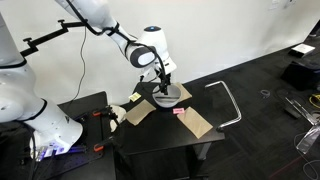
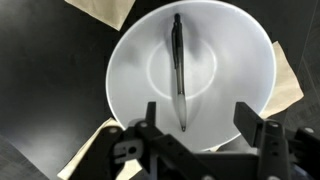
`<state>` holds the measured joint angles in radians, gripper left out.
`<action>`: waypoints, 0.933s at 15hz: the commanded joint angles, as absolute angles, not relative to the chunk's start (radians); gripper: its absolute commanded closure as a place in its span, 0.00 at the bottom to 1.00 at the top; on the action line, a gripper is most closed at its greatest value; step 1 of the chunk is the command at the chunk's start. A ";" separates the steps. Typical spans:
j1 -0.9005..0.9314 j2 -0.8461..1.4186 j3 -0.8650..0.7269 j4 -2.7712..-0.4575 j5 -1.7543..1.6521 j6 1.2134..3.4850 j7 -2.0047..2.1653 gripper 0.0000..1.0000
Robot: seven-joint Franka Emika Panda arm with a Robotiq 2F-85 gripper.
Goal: Pick the marker and put it in the bowl
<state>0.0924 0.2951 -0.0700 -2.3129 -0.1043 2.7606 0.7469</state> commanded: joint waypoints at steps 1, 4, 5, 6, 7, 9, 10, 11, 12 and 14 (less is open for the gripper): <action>0.114 0.191 -0.092 -2.352 -0.101 2.741 0.723 0.00; 0.108 0.100 -0.085 -2.378 -0.112 2.728 0.723 0.00; 0.102 0.068 -0.079 -2.388 -0.109 2.724 0.718 0.00; 0.097 0.030 -0.074 -2.400 -0.111 2.715 0.719 0.00; 0.091 -0.002 -0.070 -2.409 -0.114 2.700 0.723 0.00; 0.075 -0.067 -0.054 -2.429 -0.108 2.673 0.713 0.00; 0.069 -0.096 -0.045 -2.442 -0.100 2.667 0.697 0.00; 0.063 -0.121 -0.036 -2.449 -0.093 2.655 0.683 0.00; 0.059 -0.141 -0.027 -2.459 -0.077 2.650 0.666 0.00; 0.042 -0.087 -0.010 -2.422 -0.093 2.677 0.702 0.00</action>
